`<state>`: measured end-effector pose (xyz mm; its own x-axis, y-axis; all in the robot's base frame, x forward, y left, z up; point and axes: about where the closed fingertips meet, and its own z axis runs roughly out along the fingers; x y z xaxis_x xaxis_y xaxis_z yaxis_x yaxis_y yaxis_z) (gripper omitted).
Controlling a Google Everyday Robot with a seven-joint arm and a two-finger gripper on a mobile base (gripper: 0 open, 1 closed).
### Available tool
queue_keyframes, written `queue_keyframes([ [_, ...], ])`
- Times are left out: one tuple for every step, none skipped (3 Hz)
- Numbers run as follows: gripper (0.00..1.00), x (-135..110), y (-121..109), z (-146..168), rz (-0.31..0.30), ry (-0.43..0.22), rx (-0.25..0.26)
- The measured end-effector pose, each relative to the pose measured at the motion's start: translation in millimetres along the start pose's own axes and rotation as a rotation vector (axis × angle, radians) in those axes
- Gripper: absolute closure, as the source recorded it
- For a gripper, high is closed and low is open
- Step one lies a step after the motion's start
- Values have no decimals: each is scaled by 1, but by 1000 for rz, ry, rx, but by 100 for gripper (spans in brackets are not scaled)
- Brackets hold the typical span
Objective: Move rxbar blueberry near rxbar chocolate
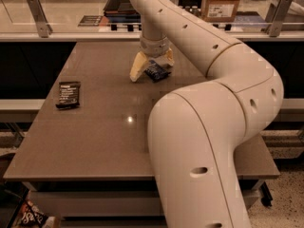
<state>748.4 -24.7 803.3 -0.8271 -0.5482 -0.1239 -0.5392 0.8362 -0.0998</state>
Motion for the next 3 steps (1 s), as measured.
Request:
queue_keyframes([
  [64, -1, -1, -7, 0, 0, 0],
  [87, -2, -2, -16, 0, 0, 0],
  [100, -6, -2, -18, -1, -9, 1],
])
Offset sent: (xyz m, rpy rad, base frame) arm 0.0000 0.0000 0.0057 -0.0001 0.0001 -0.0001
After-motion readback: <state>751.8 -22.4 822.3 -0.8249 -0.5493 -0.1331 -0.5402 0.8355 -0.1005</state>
